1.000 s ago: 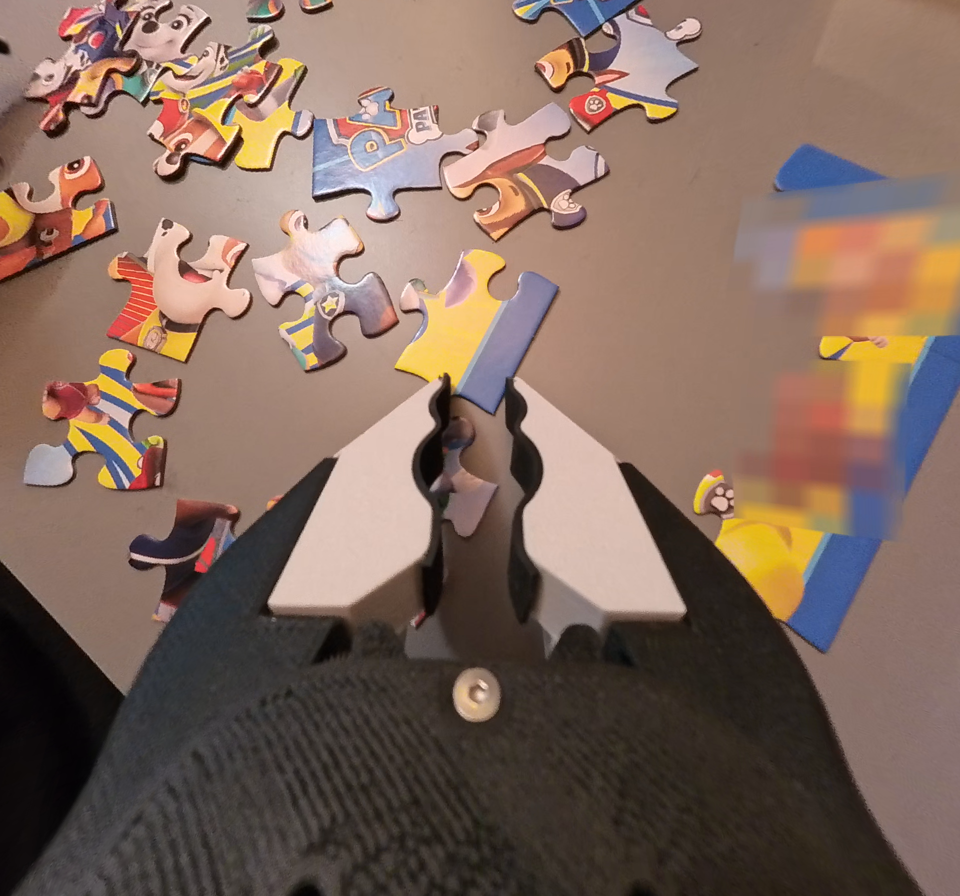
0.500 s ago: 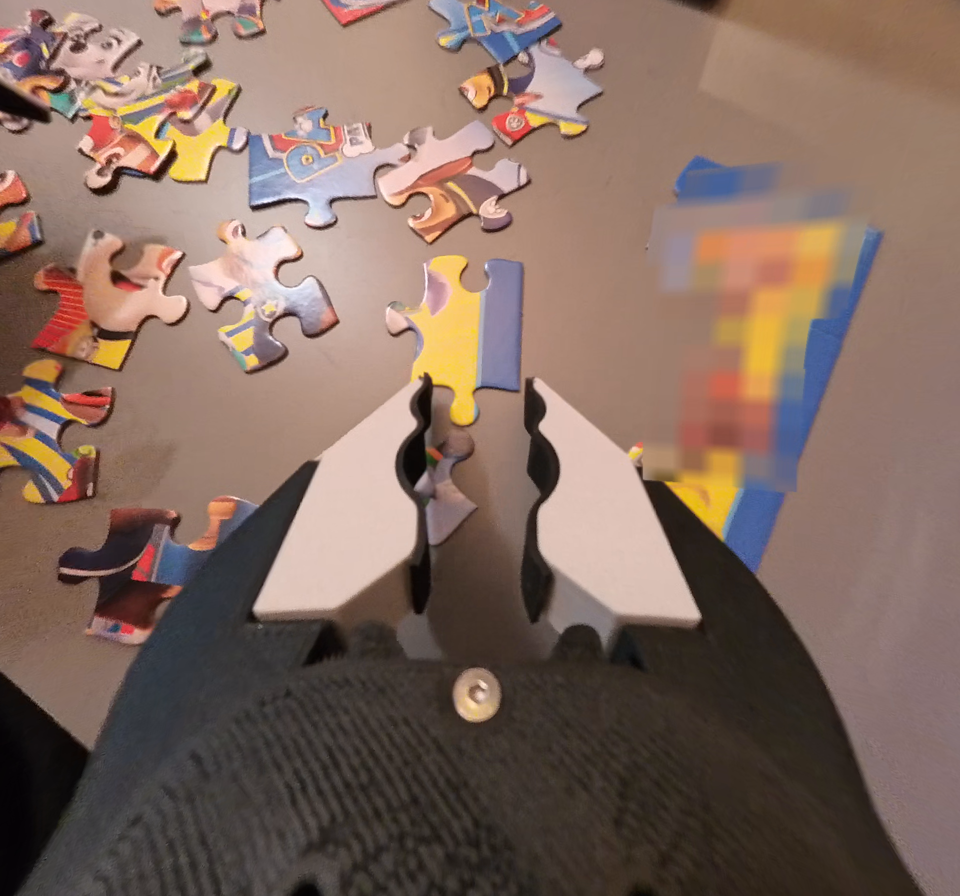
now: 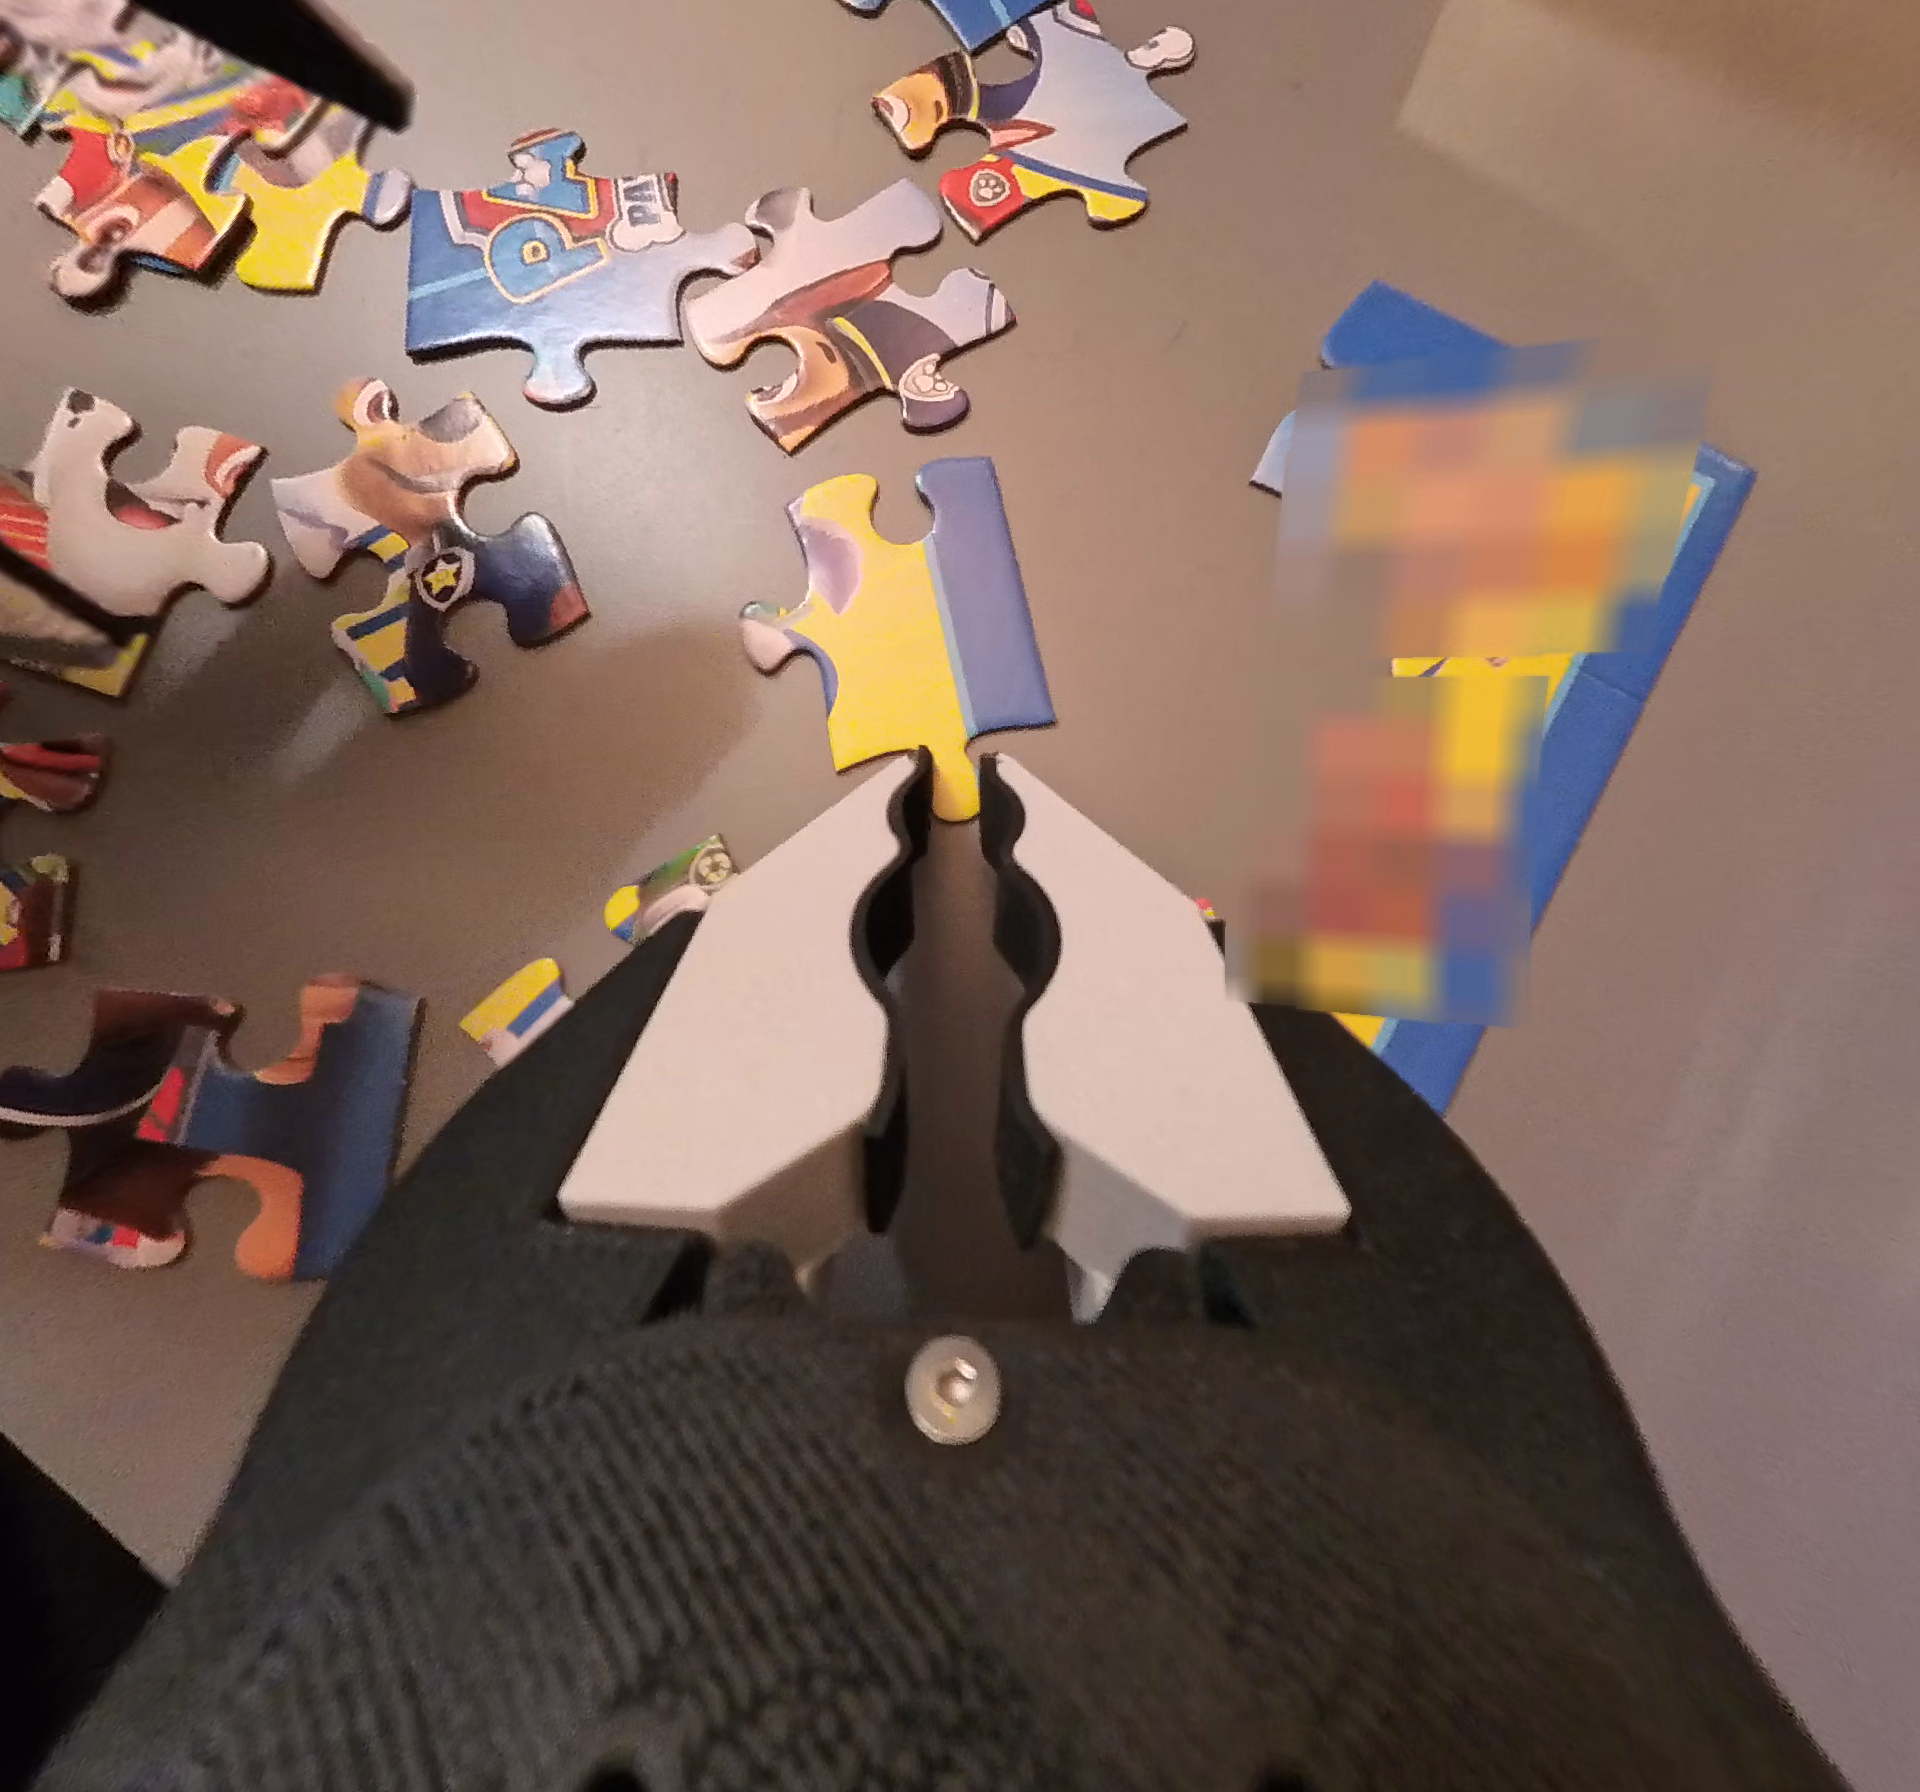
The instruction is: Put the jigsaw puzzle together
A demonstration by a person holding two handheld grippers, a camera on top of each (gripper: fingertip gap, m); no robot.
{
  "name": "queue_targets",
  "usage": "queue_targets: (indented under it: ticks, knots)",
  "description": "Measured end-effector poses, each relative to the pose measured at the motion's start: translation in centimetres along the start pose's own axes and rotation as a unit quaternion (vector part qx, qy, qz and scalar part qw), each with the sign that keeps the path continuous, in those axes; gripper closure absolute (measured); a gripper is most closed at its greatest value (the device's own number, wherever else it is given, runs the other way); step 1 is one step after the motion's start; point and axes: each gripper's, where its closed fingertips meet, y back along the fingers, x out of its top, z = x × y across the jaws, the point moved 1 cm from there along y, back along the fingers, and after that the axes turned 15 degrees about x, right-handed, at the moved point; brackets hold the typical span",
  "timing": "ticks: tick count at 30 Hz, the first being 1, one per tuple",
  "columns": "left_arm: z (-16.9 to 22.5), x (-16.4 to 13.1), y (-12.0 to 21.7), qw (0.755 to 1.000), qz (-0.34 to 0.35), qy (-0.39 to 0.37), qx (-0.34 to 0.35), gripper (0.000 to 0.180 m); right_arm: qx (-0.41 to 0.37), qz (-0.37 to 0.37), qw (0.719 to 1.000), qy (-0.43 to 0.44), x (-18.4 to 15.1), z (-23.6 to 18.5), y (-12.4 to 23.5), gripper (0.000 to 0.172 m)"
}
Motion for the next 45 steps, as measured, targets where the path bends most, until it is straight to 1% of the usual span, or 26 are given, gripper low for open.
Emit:
queue_targets:
  ticks: [3,5,7,10,14,15,16,17,19,20,22,24,26,27,29,31,35,40,42,43,45]
  knots:
    - [0.2,0.3,-0.4,1.0,0.002,0.01,-0.004,0.103,0.01,0.006,1.0,0.008,0.1,0.0,0.0,0.165]
    - [0.0,0.2,-0.4,1.0,0.0,0.017,-0.002,0.103,0.02,0.02,1.0,0.014,0.4,-0.2,0.2,0.172]
    - [-0.6,0.0,-0.3,1.0,-0.003,0.023,0.005,0.103,0.015,0.02,0.999,0.025,0.5,-0.2,0.4,0.172]
    - [-1.5,-0.3,0.0,0.999,-0.005,0.037,0.012,0.102,0.011,-0.003,0.999,0.035,0.0,-0.1,0.2,0.172]
    - [-2.2,-0.9,0.4,0.999,-0.01,0.05,0.014,0.103,0.007,0.024,0.999,0.045,0.8,0.0,0.6,0.172]
    - [-2.5,-1.1,0.7,0.999,-0.012,0.049,0.02,0.102,0.008,0.034,0.998,0.045,1.2,0.0,0.7,0.167]
    - [-3.4,-1.3,1.2,0.998,-0.013,0.044,0.04,0.102,0.014,0.043,0.998,0.043,1.5,0.0,0.8,0.155]
    - [-5.0,-1.4,2.0,0.996,-0.006,0.046,0.079,0.102,0.021,0.049,0.998,0.038,1.8,0.1,0.8,0.143]
    - [-8.7,-1.4,4.7,0.985,0.026,0.077,0.15,0.106,0.041,0.041,0.998,0.027,1.9,0.3,0.3,0.12]
    - [-10.0,-1.6,6.3,0.98,0.04,0.1,0.164,0.107,0.052,0.031,0.998,0.026,1.8,0.4,-0.1,0.111]
    - [-11.6,-2.5,9.1,0.974,0.057,0.142,0.165,0.107,0.065,0.008,0.997,0.033,1.8,0.8,-0.9,0.102]
    - [-12.8,-4.0,11.4,0.969,0.059,0.166,0.173,0.106,0.07,-0.018,0.996,0.052,1.9,1.1,-1.6,0.098]
    - [-13.7,-5.7,13.1,0.964,0.052,0.176,0.194,0.106,0.077,-0.038,0.993,0.078,2.2,1.0,-2.0,0.101]
    - [-13.9,-6.6,13.7,0.962,0.048,0.18,0.202,0.106,0.088,-0.047,0.991,0.087,2.2,0.6,-2.1,0.107]
    - [-13.9,-7.9,14.4,0.959,0.045,0.186,0.207,0.106,0.104,-0.059,0.988,0.103,2.3,0.3,-2.2,0.115]
    - [-13.7,-8.8,14.5,0.959,0.046,0.194,0.201,0.105,0.111,-0.067,0.986,0.108,2.3,0.3,-2.2,0.115]
    - [-13.3,-9.2,14.7,0.959,0.059,0.205,0.185,0.105,0.11,-0.081,0.984,0.112,2.3,0.2,-2.3,0.116]
    - [-12.7,-9.1,15.1,0.96,0.077,0.21,0.168,0.105,0.102,-0.075,0.984,0.126,2.4,0.0,-2.2,0.116]
    - [-12.4,-9.2,14.9,0.961,0.074,0.21,0.161,0.105,0.115,-0.058,0.982,0.139,2.8,-0.7,-2.1,0.156]
    - [-12.3,-9.3,14.8,0.962,0.073,0.21,0.159,0.105,0.115,-0.049,0.982,0.14,3.0,-1.0,-2.0,0.15]
    - [-12.1,-9.3,14.5,0.963,0.071,0.21,0.154,0.105,0.109,-0.081,0.982,0.129,2.4,-1.0,-2.2,0.13]
